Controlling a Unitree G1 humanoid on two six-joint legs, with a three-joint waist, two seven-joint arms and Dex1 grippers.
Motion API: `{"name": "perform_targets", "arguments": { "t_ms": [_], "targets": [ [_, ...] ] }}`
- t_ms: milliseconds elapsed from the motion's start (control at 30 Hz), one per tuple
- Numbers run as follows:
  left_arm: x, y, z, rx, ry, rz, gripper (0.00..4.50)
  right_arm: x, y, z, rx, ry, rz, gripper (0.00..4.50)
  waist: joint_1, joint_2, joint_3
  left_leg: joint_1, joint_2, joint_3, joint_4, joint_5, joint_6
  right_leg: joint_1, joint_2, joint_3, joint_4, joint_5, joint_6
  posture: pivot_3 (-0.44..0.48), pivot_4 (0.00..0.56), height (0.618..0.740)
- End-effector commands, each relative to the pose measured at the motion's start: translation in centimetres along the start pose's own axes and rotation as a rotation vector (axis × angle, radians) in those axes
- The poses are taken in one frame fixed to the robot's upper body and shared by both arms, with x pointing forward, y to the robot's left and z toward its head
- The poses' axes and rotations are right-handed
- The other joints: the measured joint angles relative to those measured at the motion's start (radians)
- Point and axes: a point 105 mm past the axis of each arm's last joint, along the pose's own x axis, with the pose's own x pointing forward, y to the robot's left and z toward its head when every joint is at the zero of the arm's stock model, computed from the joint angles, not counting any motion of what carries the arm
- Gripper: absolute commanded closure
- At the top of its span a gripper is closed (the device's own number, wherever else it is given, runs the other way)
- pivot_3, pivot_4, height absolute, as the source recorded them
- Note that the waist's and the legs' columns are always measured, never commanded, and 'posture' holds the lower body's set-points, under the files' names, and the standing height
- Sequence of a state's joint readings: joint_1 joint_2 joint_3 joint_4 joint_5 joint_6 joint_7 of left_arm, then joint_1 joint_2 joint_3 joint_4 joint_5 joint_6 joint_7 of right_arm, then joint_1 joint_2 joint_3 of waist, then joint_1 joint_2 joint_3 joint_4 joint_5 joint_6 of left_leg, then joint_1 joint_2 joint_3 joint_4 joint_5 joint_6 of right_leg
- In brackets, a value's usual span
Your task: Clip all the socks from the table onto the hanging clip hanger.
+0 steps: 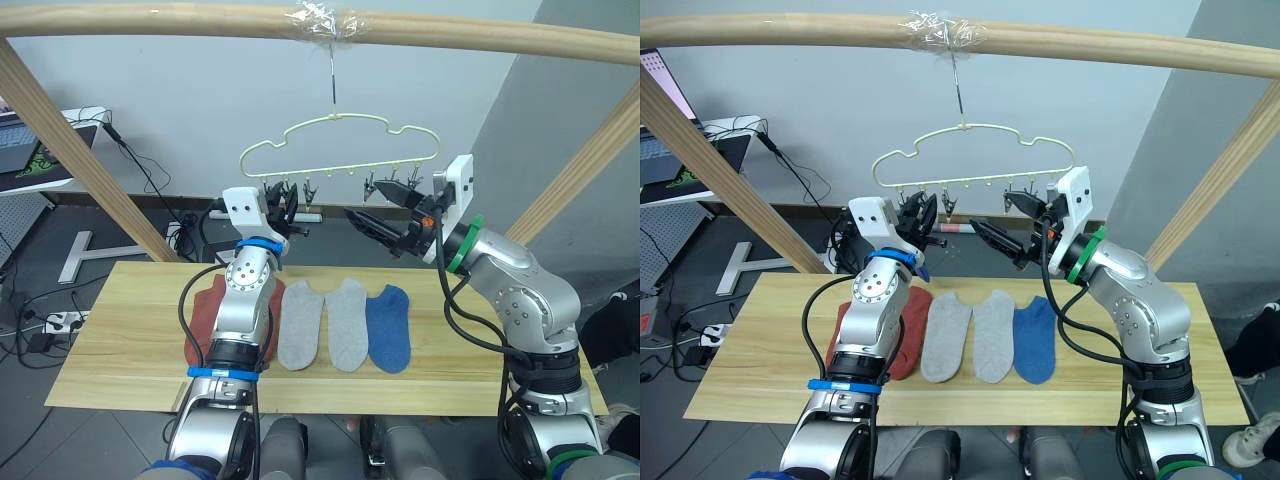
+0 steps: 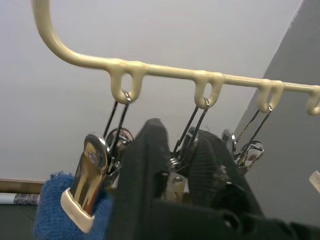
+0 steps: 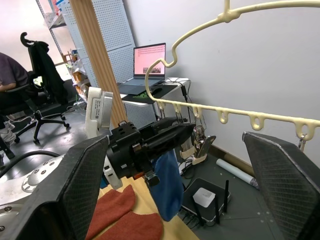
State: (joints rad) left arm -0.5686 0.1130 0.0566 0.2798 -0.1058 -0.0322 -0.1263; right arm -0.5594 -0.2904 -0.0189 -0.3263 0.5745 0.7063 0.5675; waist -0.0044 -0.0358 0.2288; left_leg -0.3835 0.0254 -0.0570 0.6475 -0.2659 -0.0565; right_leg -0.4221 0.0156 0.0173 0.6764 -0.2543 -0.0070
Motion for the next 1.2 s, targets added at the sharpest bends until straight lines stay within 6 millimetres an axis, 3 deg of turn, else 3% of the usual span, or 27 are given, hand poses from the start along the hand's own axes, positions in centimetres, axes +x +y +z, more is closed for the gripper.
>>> {"name": "perform_targets", "arguments": {
  "t_ms": [33, 333, 400, 500, 567, 733, 967, 1200],
  "targets": [
    [0.3, -0.1, 2.3, -0.006, -0.092, -0.005, 4.33, 0.0, 0.4, 1.3, -0.019, -0.044, 0.025, 0.0, 0.0, 0.0, 0.0, 0.0, 0.0, 0.0, 0.0, 0.0, 0.0, 0.0, 0.0, 0.0, 0.0, 0.0, 0.0, -0.006, 0.206, 0.74],
    [0.1, 0.0, 2.3, 0.001, -0.087, -0.004, 4.5, 0.0, 0.7, 0.3, -0.035, -0.004, 0.03, 0.0, 0.0, 0.0, 0.0, 0.0, 0.0, 0.0, 0.0, 0.0, 0.0, 0.0, 0.0, 0.0, 0.001, 0.0, 0.0, 0.004, 0.207, 0.74],
    [0.0, 0.2, 1.9, 0.003, -0.071, -0.002, 4.5, -0.2, 0.6, -1.4, -0.059, 0.068, 0.023, 0.0, 0.0, 0.0, 0.0, 0.0, 0.0, 0.0, 0.0, 0.0, 0.0, 0.0, 0.0, 0.0, 0.001, 0.0, 0.0, 0.004, 0.207, 0.74],
    [-0.5, 0.5, 1.6, 0.003, -0.053, -0.015, 4.5, -2.3, -2.1, -7.6, -0.133, 0.31, -0.129, 0.0, 0.001, -0.001, 0.0, 0.0, 0.0, 0.0, 0.0, 0.0, 0.0, 0.0, 0.0, 0.0, 0.0, 0.0, 0.0, 0.012, 0.207, 0.74],
    [-0.8, 0.6, 1.3, 0.01, -0.035, -0.023, 4.5, -3.8, -3.4, -10.5, -0.181, 0.423, -0.191, 0.0, 0.002, -0.001, 0.0, 0.0, 0.0, 0.0, 0.0, 0.0, 0.0, 0.0, 0.0, 0.0, 0.0, 0.0, 0.0, 0.012, 0.207, 0.74],
    [-1.6, 1.3, 0.9, 0.019, -0.015, -0.008, 4.5, -6.0, -4.8, -15.7, -0.203, 0.578, -0.22, 0.0, -0.005, 0.0, 0.0, 0.003, 0.0, 0.004, 0.001, 0.0, 0.0, 0.0, 0.0, 0.001, 0.002, -0.001, 0.002, 0.012, 0.207, 0.74],
    [-1.7, 1.0, 0.9, 0.013, -0.01, -0.012, 4.5, -5.9, -4.2, -19.5, -0.137, 0.649, -0.214, 0.0, -0.008, 0.0, -0.001, 0.003, 0.001, 0.002, 0.001, 0.001, -0.001, 0.001, 0.002, 0.001, 0.003, -0.002, 0.003, 0.028, 0.196, 0.74],
    [-1.9, 1.1, 0.8, 0.013, -0.005, -0.008, 4.5, -6.1, -3.6, -21.6, -0.131, 0.727, -0.205, 0.0, -0.007, 0.0, -0.001, 0.003, 0.0, 0.003, 0.002, 0.001, -0.001, 0.001, 0.0, 0.002, 0.003, -0.001, 0.002, 0.028, 0.196, 0.74]
  ]
}}
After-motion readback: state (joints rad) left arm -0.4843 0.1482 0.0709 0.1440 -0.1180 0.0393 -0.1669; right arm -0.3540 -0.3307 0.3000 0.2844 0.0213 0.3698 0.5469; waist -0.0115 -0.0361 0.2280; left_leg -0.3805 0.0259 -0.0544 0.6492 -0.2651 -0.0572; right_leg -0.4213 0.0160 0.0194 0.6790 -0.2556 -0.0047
